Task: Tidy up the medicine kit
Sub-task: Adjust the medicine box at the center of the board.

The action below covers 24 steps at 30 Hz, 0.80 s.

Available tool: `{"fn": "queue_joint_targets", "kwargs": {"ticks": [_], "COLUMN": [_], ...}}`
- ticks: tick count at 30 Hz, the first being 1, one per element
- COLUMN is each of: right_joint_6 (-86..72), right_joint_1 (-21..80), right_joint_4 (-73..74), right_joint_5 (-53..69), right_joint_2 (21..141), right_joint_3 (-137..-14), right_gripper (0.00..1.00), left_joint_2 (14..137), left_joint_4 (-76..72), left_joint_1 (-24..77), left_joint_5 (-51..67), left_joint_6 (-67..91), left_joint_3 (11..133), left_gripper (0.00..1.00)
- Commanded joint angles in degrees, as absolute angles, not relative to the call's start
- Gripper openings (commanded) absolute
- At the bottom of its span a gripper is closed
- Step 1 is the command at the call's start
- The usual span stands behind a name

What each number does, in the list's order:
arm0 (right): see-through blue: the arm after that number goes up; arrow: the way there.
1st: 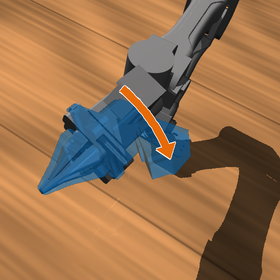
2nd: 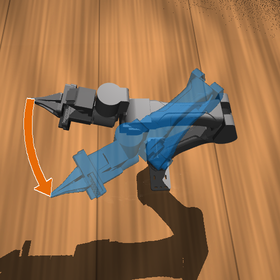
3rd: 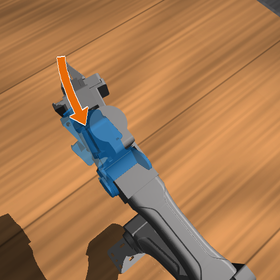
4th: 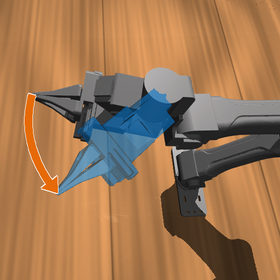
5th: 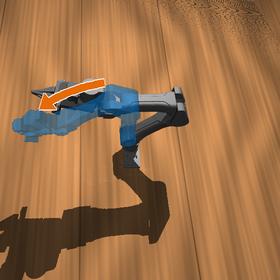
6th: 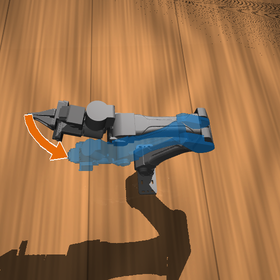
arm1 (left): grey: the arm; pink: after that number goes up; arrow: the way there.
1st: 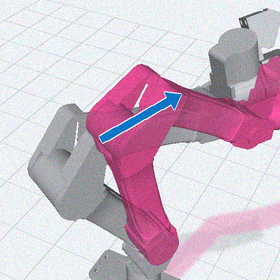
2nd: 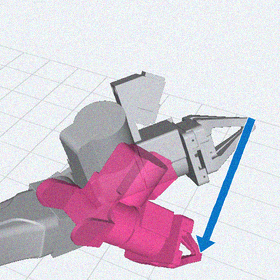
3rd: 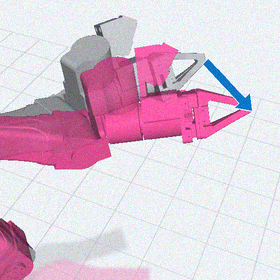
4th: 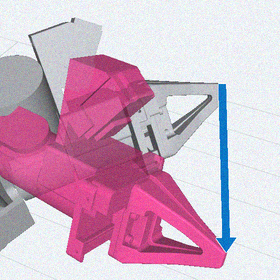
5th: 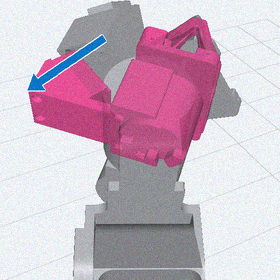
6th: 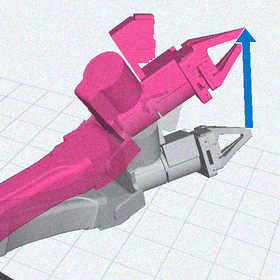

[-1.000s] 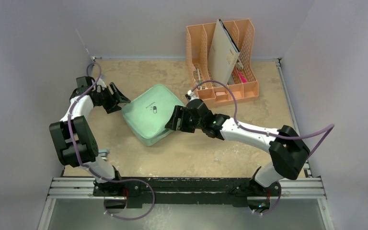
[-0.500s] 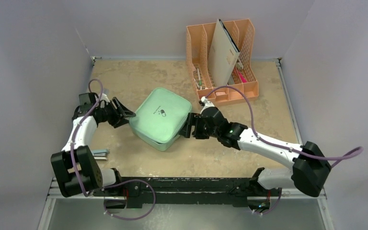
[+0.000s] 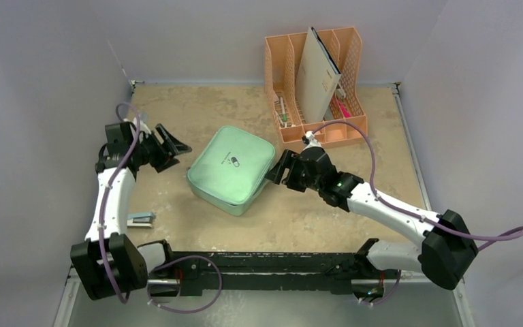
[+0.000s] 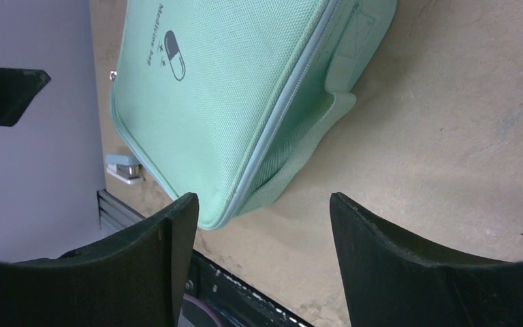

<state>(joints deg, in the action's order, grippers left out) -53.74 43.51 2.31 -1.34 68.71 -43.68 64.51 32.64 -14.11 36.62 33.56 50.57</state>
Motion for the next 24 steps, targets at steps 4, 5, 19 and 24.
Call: {"fn": "queue_joint_targets", "kwargs": {"ticks": [4, 5, 19, 24], "right_joint_6": [-64.4, -65.0, -65.7, -57.2], "right_joint_1": [43.1, 43.1, 43.2, 43.3], "right_joint_4": [-13.0, -12.9, -18.5, -12.8], "right_joint_5": [-3.3, -4.3, -1.9, 1.0], "right_joint_2": [74.4, 75.3, 87.9, 91.6], "right_joint_3": [-41.7, -42.6, -48.7, -54.9], "right_gripper": [0.62, 0.61, 0.55, 0.50], "left_joint_2": [80.4, 82.2, 77.8, 73.0], "left_joint_4": [29.6, 31.3, 27.1, 28.3], "left_joint_1": [-14.0, -14.0, -12.2, -9.6], "left_joint_5": [42.6, 42.4, 44.1, 41.3], "left_joint_6": [30.1, 29.0, 29.5, 30.4], "left_joint_3": [63.1, 64.4, 49.0, 45.6], "left_gripper": [0.64, 0.64, 0.61, 0.61]}}
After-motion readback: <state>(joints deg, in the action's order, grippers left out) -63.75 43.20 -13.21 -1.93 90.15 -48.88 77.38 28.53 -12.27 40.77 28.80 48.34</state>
